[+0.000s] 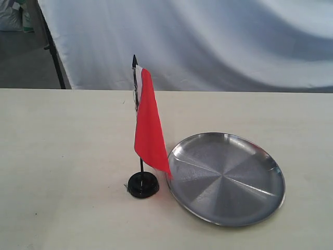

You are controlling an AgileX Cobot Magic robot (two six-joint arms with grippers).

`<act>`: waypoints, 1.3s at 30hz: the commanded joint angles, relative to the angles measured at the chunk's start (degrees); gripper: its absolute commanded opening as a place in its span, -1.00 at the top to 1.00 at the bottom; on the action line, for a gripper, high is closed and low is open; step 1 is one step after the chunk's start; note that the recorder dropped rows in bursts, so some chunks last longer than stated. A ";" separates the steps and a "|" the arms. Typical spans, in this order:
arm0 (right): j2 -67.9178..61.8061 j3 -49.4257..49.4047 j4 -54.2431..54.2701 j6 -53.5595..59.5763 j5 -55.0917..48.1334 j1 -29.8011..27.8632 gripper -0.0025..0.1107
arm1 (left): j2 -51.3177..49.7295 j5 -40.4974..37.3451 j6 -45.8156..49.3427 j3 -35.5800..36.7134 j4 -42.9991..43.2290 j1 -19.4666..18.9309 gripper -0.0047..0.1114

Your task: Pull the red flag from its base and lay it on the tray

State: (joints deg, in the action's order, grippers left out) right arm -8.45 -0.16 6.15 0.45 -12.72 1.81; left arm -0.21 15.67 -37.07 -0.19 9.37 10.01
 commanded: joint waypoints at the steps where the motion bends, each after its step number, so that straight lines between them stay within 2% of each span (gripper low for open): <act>1: 0.24 0.16 0.04 0.20 0.21 -0.17 0.96 | 0.21 0.49 -0.29 0.19 -0.87 -0.14 0.92; 7: 0.24 0.16 0.04 0.20 0.44 -0.17 0.96 | 0.21 6.11 -6.66 0.19 -0.64 -0.14 0.92; 8: 0.24 0.16 0.04 0.20 0.44 -0.17 0.96 | 0.21 4.90 -6.66 0.10 1.17 -0.14 0.92; 10: 0.24 0.16 0.04 0.20 0.44 -0.17 0.96 | 0.21 -5.44 -8.87 -4.52 12.26 -0.14 0.92; 11: 0.24 0.16 0.04 0.20 0.44 -0.17 0.96 | -1.74 -12.34 -14.68 -7.15 17.65 -0.14 0.92; 12: 0.24 0.16 0.04 0.20 0.44 -0.17 0.96 | -3.34 -13.31 -16.25 -8.17 19.18 -0.14 0.92; 16: 0.24 0.16 0.04 0.20 0.44 -0.17 0.96 | -18.34 -8.14 -16.47 -12.94 25.20 -0.14 0.92; 19: 0.24 0.16 0.04 0.20 0.44 -0.17 0.96 | -33.43 -2.29 -23.96 -17.23 38.73 0.93 0.92; 21: 0.24 0.16 0.04 0.20 0.44 -0.17 0.96 | -42.13 -1.66 -29.87 -20.14 46.62 3.14 0.92; 24: 0.24 0.16 0.04 0.20 0.44 -0.17 0.96 | -53.75 -1.77 -29.25 -24.36 47.86 7.08 0.92; 33: 0.24 0.16 0.04 0.20 0.44 -0.17 0.96 | -78.40 -7.89 -24.21 -38.30 47.86 18.26 0.92; 36: 0.24 0.16 0.04 0.20 0.44 -0.17 0.96 | -83.84 -11.06 -24.21 -41.65 47.86 19.73 0.89; 39: 0.24 0.16 0.04 0.20 0.44 -0.17 0.96 | -86.75 -13.53 -24.01 -43.23 47.86 19.73 0.72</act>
State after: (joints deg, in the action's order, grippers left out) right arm -8.45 -0.16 6.15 0.45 -12.72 1.81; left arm -84.75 5.17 -61.48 -41.95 57.35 29.28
